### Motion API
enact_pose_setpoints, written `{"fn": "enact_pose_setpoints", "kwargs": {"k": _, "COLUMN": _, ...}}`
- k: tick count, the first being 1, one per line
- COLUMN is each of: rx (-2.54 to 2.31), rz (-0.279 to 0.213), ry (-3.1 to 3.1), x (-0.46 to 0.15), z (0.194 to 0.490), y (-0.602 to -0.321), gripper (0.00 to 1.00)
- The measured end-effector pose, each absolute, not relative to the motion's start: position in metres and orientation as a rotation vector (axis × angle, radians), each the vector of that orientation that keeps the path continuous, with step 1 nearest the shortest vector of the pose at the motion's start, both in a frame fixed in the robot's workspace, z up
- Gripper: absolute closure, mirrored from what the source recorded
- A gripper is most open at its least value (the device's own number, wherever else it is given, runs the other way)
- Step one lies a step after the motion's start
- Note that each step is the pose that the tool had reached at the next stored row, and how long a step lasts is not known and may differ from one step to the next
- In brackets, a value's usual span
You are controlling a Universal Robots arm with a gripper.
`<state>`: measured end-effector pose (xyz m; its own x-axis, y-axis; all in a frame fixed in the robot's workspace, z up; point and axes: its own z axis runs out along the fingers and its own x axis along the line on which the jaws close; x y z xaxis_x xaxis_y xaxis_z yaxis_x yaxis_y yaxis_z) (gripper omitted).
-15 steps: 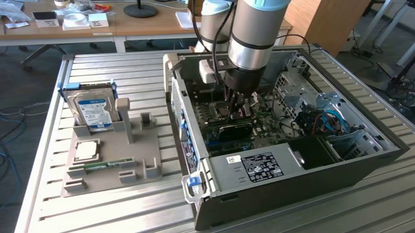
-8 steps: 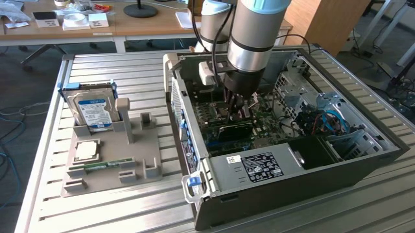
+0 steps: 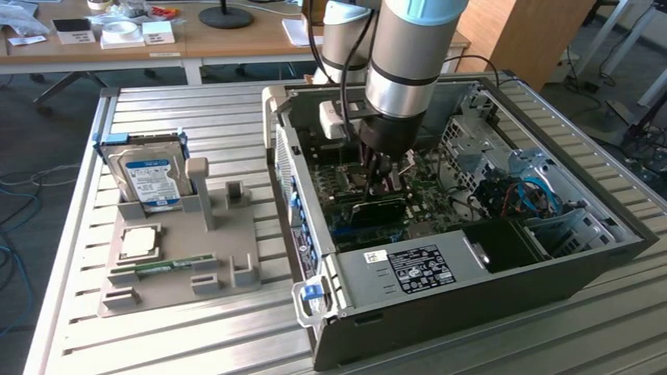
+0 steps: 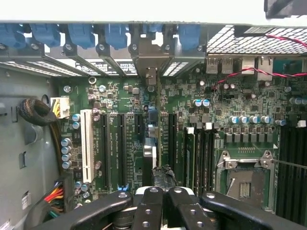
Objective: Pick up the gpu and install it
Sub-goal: 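Press down on the gpu until it lock into place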
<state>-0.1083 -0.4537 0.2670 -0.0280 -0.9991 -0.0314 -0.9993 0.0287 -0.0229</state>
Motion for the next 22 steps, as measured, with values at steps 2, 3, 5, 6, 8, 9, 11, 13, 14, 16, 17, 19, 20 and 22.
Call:
{"fn": "enact_pose_setpoints", "kwargs": {"k": 2, "rx": -2.163, "rz": 0.008, "ry": 2.225, "x": -0.1083, "z": 0.267, "y": -0.4538, "gripper": 0.89}}
{"fn": "enact_pose_setpoints", "kwargs": {"k": 3, "rx": -2.163, "rz": 0.009, "ry": 2.225, "x": -0.1083, "z": 0.2666, "y": -0.4537, "gripper": 0.89}}
{"fn": "enact_pose_setpoints", "kwargs": {"k": 5, "rx": -2.163, "rz": 0.009, "ry": 2.225, "x": -0.1083, "z": 0.2647, "y": -0.4537, "gripper": 0.89}}
{"fn": "enact_pose_setpoints", "kwargs": {"k": 6, "rx": -2.163, "rz": 0.008, "ry": 2.225, "x": -0.1084, "z": 0.2646, "y": -0.4537, "gripper": 0.89}}
{"fn": "enact_pose_setpoints", "kwargs": {"k": 8, "rx": -2.163, "rz": 0.008, "ry": 2.225, "x": -0.1083, "z": 0.2641, "y": -0.4537, "gripper": 0.89}}
{"fn": "enact_pose_setpoints", "kwargs": {"k": 9, "rx": -2.163, "rz": 0.008, "ry": 2.225, "x": -0.1083, "z": 0.2634, "y": -0.4537, "gripper": 0.89}}
{"fn": "enact_pose_setpoints", "kwargs": {"k": 11, "rx": -2.163, "rz": 0.008, "ry": 2.226, "x": -0.1083, "z": 0.2625, "y": -0.4538, "gripper": 0.89}}
{"fn": "enact_pose_setpoints", "kwargs": {"k": 13, "rx": -2.163, "rz": 0.008, "ry": 2.225, "x": -0.1084, "z": 0.2623, "y": -0.4538, "gripper": 0.89}}
{"fn": "enact_pose_setpoints", "kwargs": {"k": 14, "rx": -2.163, "rz": 0.009, "ry": 2.225, "x": -0.1083, "z": 0.2622, "y": -0.4537, "gripper": 0.89}}
{"fn": "enact_pose_setpoints", "kwargs": {"k": 16, "rx": -2.163, "rz": 0.009, "ry": 2.225, "x": -0.1084, "z": 0.2622, "y": -0.4537, "gripper": 0.89}}
{"fn": "enact_pose_setpoints", "kwargs": {"k": 17, "rx": -2.163, "rz": 0.008, "ry": 2.225, "x": -0.1085, "z": 0.2621, "y": -0.4537, "gripper": 0.89}}
{"fn": "enact_pose_setpoints", "kwargs": {"k": 19, "rx": -2.163, "rz": 0.009, "ry": 2.225, "x": -0.1091, "z": 0.2616, "y": -0.4537, "gripper": 0.89}}
{"fn": "enact_pose_setpoints", "kwargs": {"k": 20, "rx": -2.163, "rz": 0.009, "ry": 2.225, "x": -0.1091, "z": 0.2616, "y": -0.4537, "gripper": 0.89}}
{"fn": "enact_pose_setpoints", "kwargs": {"k": 22, "rx": -2.163, "rz": 0.009, "ry": 2.225, "x": -0.1091, "z": 0.2617, "y": -0.4537, "gripper": 0.89}}
